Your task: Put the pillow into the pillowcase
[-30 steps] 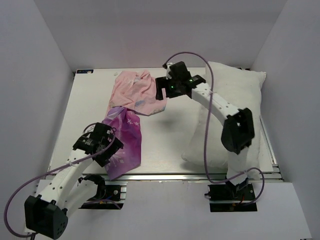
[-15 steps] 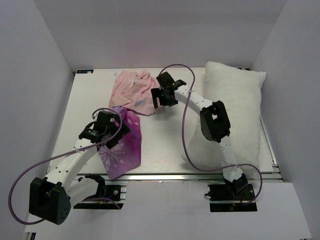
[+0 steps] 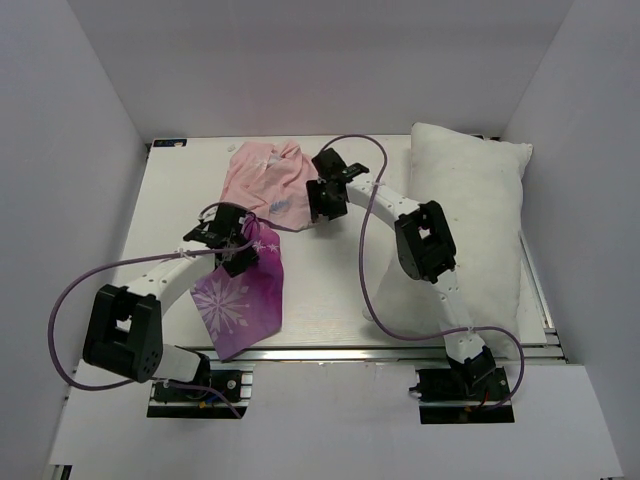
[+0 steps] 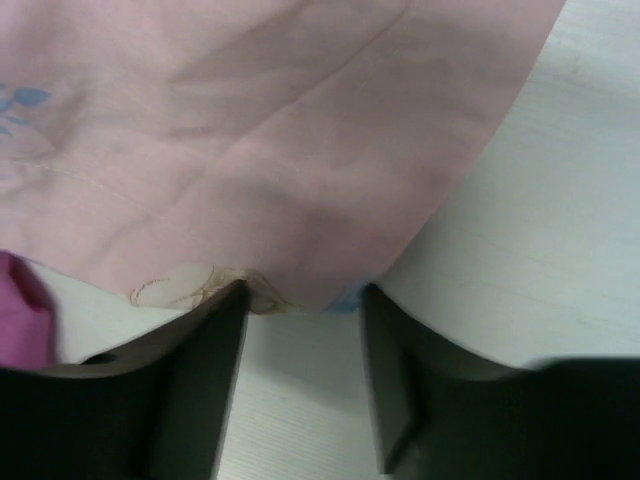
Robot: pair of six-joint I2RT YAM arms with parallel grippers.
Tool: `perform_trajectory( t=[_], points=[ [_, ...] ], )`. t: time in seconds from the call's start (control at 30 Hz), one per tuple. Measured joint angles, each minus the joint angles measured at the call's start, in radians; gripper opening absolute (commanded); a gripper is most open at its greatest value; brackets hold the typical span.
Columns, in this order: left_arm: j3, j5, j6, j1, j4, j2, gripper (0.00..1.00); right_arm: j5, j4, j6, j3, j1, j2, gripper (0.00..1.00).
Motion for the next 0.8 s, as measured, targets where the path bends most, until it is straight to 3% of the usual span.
perform_trajectory(
  t=[0.03, 0.07, 0.1, 0.13, 0.3, 0.43, 0.67, 0.8],
  points=[
    [0.004, -0.008, -0.002, 0.0, 0.002, 0.01, 0.24, -0.014, 0.004, 0.003, 0.0, 0.0, 0.002, 0.4],
    [0.011, -0.019, 0.008, 0.0, -0.002, 0.024, 0.11, -0.028, 0.009, 0.005, 0.0, 0.0, 0.006, 0.2],
    [0.021, -0.031, 0.009, 0.0, -0.004, 0.036, 0.0, -0.04, 0.015, 0.004, 0.0, 0.0, 0.008, 0.1],
    [0.036, -0.042, 0.014, 0.0, -0.011, 0.052, 0.0, -0.053, 0.022, 0.006, 0.0, 0.0, 0.011, 0.0],
    [0.121, -0.118, 0.047, 0.0, -0.071, 0.072, 0.0, -0.079, 0.062, -0.002, 0.0, 0.0, 0.01, 0.0],
    [0.175, -0.217, 0.066, 0.0, -0.132, -0.009, 0.0, -0.041, 0.129, -0.038, -0.05, 0.0, -0.083, 0.0],
    [0.288, -0.475, 0.023, 0.0, -0.293, -0.312, 0.0, 0.163, 0.336, -0.103, -0.324, 0.002, -0.65, 0.0],
    [0.418, -0.583, 0.009, 0.0, -0.361, -0.404, 0.0, 0.268, 0.438, -0.154, -0.334, 0.002, -0.924, 0.0]
  ],
)
